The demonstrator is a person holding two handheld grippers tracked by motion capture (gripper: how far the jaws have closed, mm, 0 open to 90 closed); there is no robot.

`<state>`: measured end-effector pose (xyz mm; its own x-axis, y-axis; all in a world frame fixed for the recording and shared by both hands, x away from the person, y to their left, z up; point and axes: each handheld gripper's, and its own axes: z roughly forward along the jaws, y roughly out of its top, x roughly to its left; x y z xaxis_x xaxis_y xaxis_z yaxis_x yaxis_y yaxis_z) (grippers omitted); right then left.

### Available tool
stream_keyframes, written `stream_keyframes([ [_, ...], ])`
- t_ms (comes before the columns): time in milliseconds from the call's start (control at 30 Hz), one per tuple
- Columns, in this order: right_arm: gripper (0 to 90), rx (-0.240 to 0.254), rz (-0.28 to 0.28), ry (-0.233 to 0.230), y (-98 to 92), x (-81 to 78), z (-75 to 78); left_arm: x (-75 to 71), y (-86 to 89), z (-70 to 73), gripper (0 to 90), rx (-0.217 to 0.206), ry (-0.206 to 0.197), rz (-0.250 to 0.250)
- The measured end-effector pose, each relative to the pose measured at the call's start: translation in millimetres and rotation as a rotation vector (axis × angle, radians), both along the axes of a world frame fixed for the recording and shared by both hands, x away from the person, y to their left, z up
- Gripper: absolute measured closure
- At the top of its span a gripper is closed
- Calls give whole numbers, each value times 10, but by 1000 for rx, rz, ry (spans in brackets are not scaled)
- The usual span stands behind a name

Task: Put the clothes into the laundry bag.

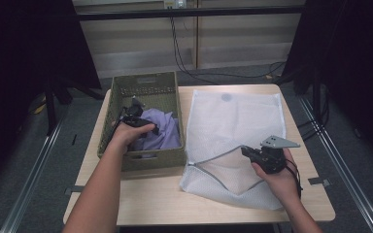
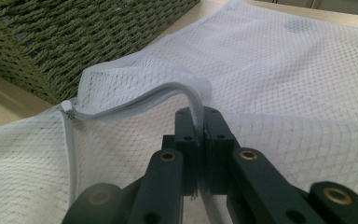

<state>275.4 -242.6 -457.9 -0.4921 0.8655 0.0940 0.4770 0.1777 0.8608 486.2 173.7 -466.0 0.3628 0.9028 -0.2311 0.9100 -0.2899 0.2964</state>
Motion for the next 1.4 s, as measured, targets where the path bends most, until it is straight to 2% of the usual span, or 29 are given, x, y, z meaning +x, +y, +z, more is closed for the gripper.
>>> stream_keyframes([
  [133, 867, -4, 0, 7, 6, 1, -13, 12, -112, -75, 1, 113, 49, -60],
  [233, 867, -6, 7, 5, 7, 5, -24, 3, -197, -70, 120, 242, 32, -119],
  [267, 868, -8, 5, 10, 4, 3, -26, 0, -206, -49, 177, 252, 39, -120],
  [300, 868, -6, 6, 14, 8, 2, -28, -3, -206, -29, 237, 250, 31, -126],
  [333, 868, -6, 8, 11, 12, 5, -33, -12, -207, -19, 356, 217, 31, -128],
  [400, 868, -9, 8, 12, 21, 5, -36, -16, -198, 4, 504, 186, 36, -147],
  [500, 867, -9, 13, 13, 34, 2, -33, -29, -226, 42, 742, 199, 34, -143],
  [600, 867, -11, 17, 14, 35, 3, -36, -35, -225, 84, 817, 209, 21, -159],
  [667, 869, -8, 16, 16, 29, 9, -43, -36, -181, 134, 830, 169, -6, -133],
  [733, 869, -6, 15, 17, 25, 11, -46, -54, -134, 203, 833, 121, -62, -75],
  [800, 870, -7, 17, 14, 22, 11, -47, -66, -82, 295, 835, 133, -133, -51],
  [867, 871, -7, 15, 13, 19, 10, -46, -85, -24, 391, 836, 92, -196, -3],
  [933, 871, -14, 18, 12, 15, 6, -46, -121, 36, 485, 836, 35, -281, 53],
  [967, 871, -17, 21, 8, 10, 5, -45, -142, 77, 542, 837, 24, -315, 63],
  [1000, 871, -14, 21, 8, 8, 3, -44, -168, 100, 578, 837, -7, -374, 76],
  [1033, 872, -14, 21, 7, 8, 2, -44, -194, 125, 620, 837, -22, -412, 85],
  [1133, 872, -15, 19, 7, 6, 5, -46, -277, 192, 717, 838, -53, -527, 105],
  [1167, 872, -12, 18, 9, 10, 6, -48, -300, 207, 743, 837, -37, -555, 104],
  [1233, 873, -13, 17, 10, 9, 8, -51, -348, 218, 790, 838, -72, -618, 118],
  [1267, 874, -12, 17, 8, 5, 10, -54, -369, 228, 816, 838, -81, -636, 117],
  [1400, 877, -12, 15, 6, -5, 11, -52, -455, 251, 911, 838, -162, -726, 130],
])
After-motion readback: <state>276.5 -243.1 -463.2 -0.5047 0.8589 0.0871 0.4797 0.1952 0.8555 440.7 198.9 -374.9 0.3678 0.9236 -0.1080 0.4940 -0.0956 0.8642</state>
